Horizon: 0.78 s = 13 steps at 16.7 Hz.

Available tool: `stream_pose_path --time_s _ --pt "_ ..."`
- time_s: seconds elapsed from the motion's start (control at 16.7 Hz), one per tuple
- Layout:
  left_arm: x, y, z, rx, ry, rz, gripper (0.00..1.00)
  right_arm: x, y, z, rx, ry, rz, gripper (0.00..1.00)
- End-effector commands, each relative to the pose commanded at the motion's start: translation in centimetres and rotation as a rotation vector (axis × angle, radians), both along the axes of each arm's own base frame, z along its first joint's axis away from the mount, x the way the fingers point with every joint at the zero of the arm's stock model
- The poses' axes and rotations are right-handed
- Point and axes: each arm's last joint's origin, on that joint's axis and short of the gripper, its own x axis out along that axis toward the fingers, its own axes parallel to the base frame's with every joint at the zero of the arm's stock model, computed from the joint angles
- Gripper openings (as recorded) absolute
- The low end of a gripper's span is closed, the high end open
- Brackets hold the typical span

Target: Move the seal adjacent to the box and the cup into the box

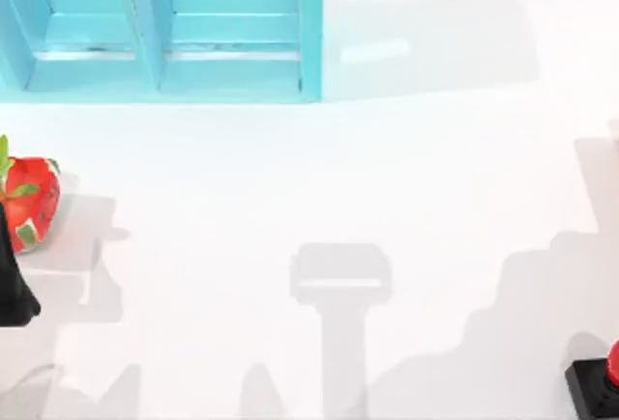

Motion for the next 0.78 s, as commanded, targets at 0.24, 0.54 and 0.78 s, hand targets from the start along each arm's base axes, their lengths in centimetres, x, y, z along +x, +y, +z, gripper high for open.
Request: stream_pose_path --time_s 0.24,0.54,0.78 --pt "0.0 0.0 0.0 0.000 0.000 0.000 1.00 -5.2 1.2 -2.6 0.036 0.037 0.069 0.00" --pt "0.0 0.0 0.0 0.000 0.000 0.000 1.00 -7.7 2.0 -4.4 0.069 0.079 0.105 0.00" --pt "0.0 0.0 0.0 0.000 0.000 0.000 1.00 -7.6 2.1 -4.5 0.071 0.082 0.107 0.00"
